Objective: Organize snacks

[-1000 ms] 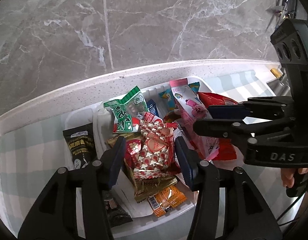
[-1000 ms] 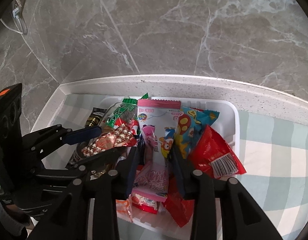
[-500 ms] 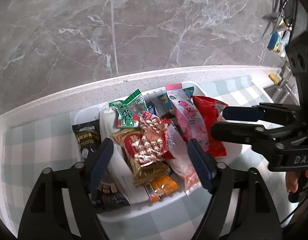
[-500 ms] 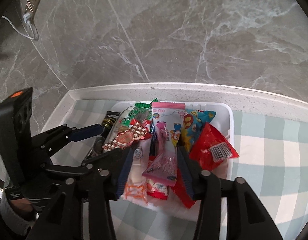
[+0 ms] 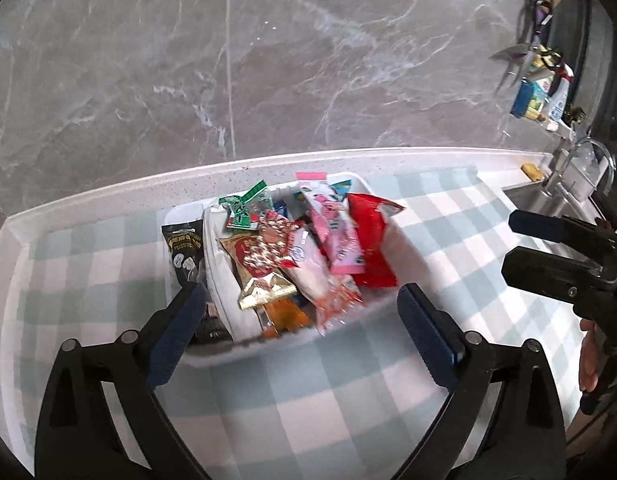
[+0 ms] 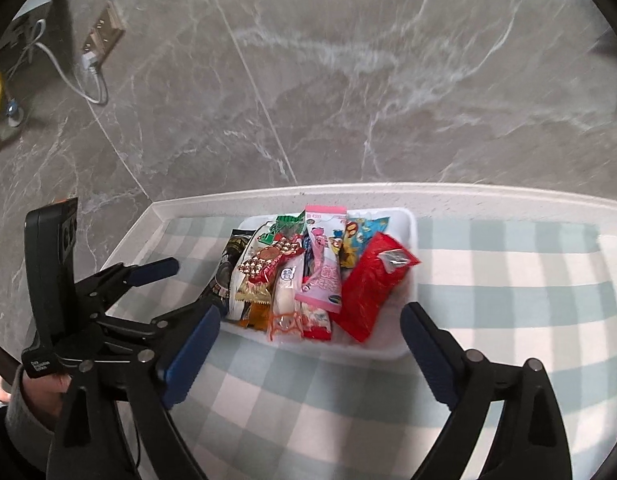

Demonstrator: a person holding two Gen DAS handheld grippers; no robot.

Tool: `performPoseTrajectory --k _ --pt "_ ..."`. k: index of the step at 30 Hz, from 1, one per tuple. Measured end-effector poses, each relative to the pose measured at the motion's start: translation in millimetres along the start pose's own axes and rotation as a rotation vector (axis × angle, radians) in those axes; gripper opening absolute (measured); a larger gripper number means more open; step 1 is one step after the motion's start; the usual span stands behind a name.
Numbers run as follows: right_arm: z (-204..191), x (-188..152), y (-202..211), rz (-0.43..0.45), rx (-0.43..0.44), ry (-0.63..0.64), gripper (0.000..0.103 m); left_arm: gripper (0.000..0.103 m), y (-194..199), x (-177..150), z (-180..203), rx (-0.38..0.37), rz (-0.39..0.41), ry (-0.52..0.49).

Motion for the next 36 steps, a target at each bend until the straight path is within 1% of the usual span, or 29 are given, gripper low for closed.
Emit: performPoseTrajectory --k 7,10,14,23,36 --pt "-21.6 -17.2 47.7 0.052 -0.046 0.047 0.098 0.098 59.6 -11.4 19.0 0.016 0.055 -0.055" --pt "-33.8 -26.7 64.9 0.07 -0.067 0.071 0.099 0.098 77.2 -16.1 23.7 0.016 0.069 -0.071" --pt "-46.5 -38.1 82.0 0.087 -0.073 0.087 0.1 0.098 101.9 -29.0 30.3 0.019 0.082 -0.086" --pt "-65.9 -61.5 113.2 0.109 -0.078 0.094 0.1 0.098 136.0 -56.5 38.0 0.017 0.083 -0.094" --pt "-81.1 -83.9 136.8 0.117 -0.084 0.094 0.101 0.098 162.8 -73.1 49.5 0.021 0.102 -0.13"
Point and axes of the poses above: each gripper's, at about its wrist camera, not at the fingertips, and y roughly against the way its jaws point, z to its right, x to its top, the point moved 5 cm from there along -y, roughly the way its jaws point, and after that the axes turned 12 degrees about x, right-handed, at the moved point
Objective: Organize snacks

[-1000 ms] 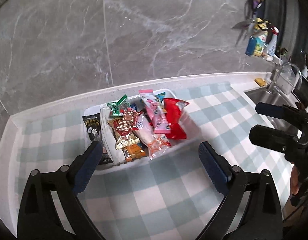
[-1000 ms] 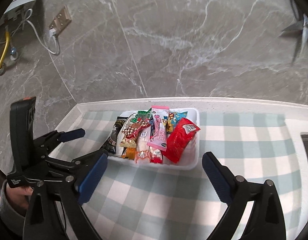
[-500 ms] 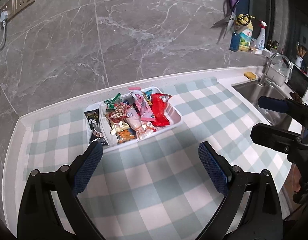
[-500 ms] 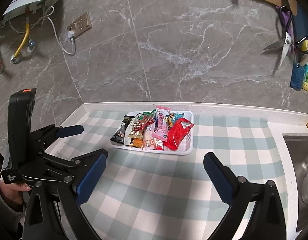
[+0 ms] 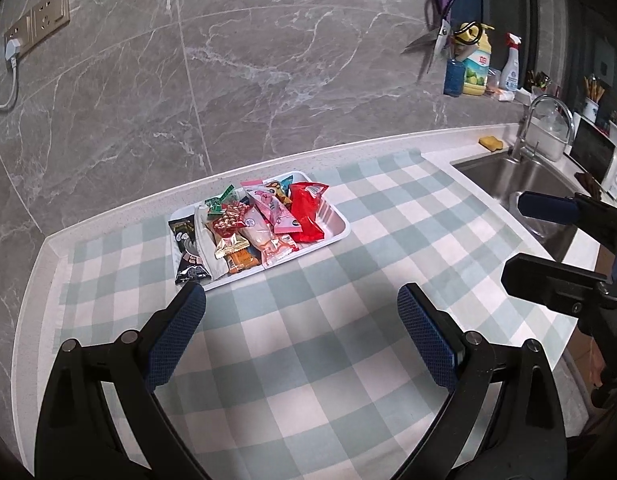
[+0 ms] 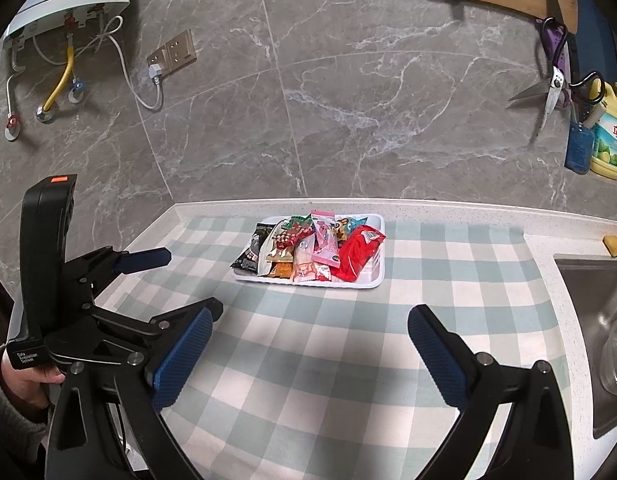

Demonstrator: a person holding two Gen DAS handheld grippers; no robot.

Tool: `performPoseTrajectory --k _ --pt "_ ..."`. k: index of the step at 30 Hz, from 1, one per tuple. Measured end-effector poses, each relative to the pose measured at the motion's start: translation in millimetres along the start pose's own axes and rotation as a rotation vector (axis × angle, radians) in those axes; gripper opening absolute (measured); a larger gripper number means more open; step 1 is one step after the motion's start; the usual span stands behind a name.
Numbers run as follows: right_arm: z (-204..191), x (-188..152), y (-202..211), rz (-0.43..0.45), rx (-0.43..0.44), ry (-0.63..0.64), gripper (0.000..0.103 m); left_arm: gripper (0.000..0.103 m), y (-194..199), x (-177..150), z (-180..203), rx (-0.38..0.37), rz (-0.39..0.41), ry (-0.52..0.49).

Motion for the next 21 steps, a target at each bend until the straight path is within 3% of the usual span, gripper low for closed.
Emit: performPoseTrajectory --k 21 --pt "-1.3 -3.5 7.7 0.008 -0.003 -0.012 0.101 0.098 6.9 -2.4 2.2 -0.002 0.005 -0.009"
Point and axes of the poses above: each gripper's, at about its wrist camera, not at the fingertips, and y roughly against the way its jaws point, z to its right, x to its top, the point moved 5 cm from there along -y, roughly the way its jaws point, and after that the axes turned 12 degrees about x, right-handed, at the moved point
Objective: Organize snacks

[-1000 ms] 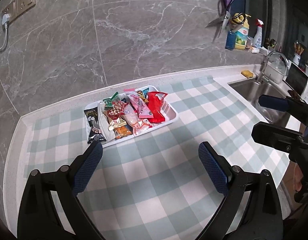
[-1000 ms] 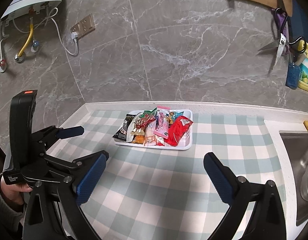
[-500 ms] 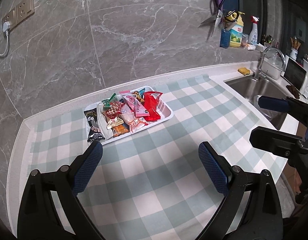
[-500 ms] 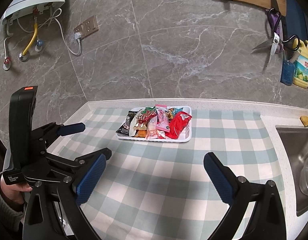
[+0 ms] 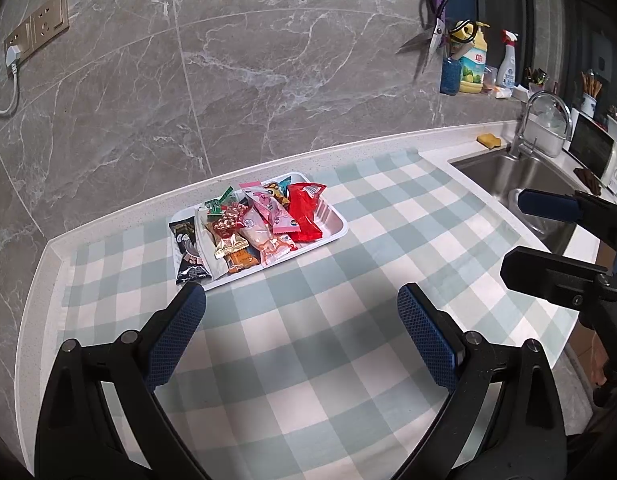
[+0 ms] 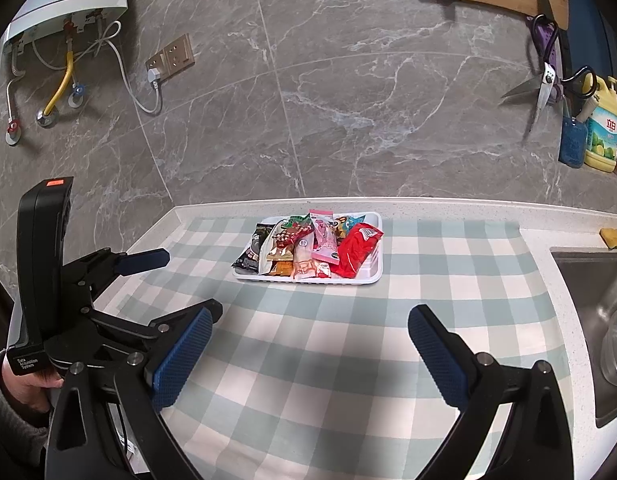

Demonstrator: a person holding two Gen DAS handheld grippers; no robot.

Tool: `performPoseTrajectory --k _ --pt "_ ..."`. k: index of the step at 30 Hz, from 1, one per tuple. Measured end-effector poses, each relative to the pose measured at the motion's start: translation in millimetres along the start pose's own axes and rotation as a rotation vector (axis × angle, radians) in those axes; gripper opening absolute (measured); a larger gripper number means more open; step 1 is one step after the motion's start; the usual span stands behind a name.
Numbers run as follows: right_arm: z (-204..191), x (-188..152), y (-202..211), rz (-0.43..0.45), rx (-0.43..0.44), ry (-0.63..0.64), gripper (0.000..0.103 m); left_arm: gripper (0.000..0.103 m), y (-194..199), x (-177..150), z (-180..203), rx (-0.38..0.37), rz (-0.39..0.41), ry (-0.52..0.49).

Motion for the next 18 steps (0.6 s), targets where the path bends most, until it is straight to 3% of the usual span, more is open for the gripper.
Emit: performPoseTrajectory --k 18 --pt "1.9 1.0 -1.1 -0.002 0.004 0.0 0.101 0.098 -1.8 1.3 -2.2 0.0 -0.004 -0.008"
Point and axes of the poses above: each gripper's, at about its wrist camera, not at the fingertips, and y roughly against the way its jaws point, z to its right, x to its top, the point moved 5 cm from there along -y, roughly the way its jaws point, and after that the axes turned 12 degrees about x, right-handed, at the moved point
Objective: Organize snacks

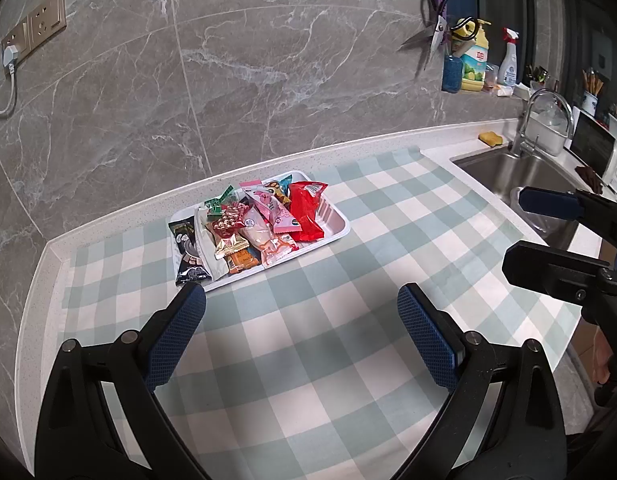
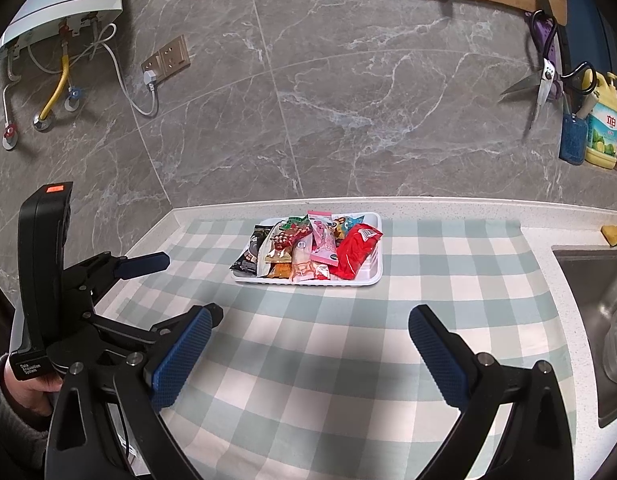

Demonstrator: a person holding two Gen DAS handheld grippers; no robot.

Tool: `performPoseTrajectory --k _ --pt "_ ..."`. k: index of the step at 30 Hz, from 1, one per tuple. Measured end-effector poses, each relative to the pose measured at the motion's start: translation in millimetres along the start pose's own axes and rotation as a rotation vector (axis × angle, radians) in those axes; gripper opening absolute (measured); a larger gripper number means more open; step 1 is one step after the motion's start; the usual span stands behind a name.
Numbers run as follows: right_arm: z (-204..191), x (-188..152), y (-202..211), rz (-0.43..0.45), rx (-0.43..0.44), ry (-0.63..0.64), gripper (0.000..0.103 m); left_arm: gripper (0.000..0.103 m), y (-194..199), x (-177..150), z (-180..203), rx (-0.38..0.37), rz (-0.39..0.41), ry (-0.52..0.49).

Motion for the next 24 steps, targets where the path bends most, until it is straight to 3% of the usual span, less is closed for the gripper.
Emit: performPoseTrajectory --k 24 --pt "2.1 1.0 0.0 0.0 0.001 -0.004 0.101 0.098 -4.4 0.5 0.2 -0.013 0.005 -0.005"
Point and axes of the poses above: each gripper's, at about its wrist camera, not at the fingertips, and y roughly against the way its jaws point, z to its right, x to its top, the point moved 5 cm from there along -y, roughly the way its jaws point, and after that the axes turned 12 degrees about x, right-handed, at the moved point
